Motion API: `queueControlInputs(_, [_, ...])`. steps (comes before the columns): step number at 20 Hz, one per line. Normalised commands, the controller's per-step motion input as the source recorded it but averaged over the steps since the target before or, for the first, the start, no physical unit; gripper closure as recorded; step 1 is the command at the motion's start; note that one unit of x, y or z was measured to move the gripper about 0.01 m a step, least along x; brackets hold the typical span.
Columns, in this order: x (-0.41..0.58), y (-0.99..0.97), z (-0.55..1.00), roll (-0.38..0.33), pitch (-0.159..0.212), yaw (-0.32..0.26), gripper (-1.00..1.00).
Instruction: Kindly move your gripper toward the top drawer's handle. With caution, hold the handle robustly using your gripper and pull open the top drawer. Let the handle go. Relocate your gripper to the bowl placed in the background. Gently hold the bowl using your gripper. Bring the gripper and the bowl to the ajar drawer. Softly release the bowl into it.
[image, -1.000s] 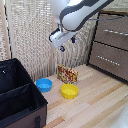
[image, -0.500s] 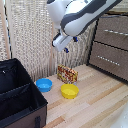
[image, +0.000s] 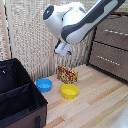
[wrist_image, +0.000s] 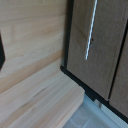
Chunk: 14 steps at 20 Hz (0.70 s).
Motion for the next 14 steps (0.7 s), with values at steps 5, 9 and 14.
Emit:
queueControlInputs(5, [0.044,-0.14,0.4,-0.273,0.0,0.017,-1.0])
queueControlInputs(9, [0.078,-0.14,0.4,-0.271,0.0,0.012,-1.0])
queueControlInputs(14, [-0.078,-0.36,0.2,-0.275,-0.068,0.092,-1.0])
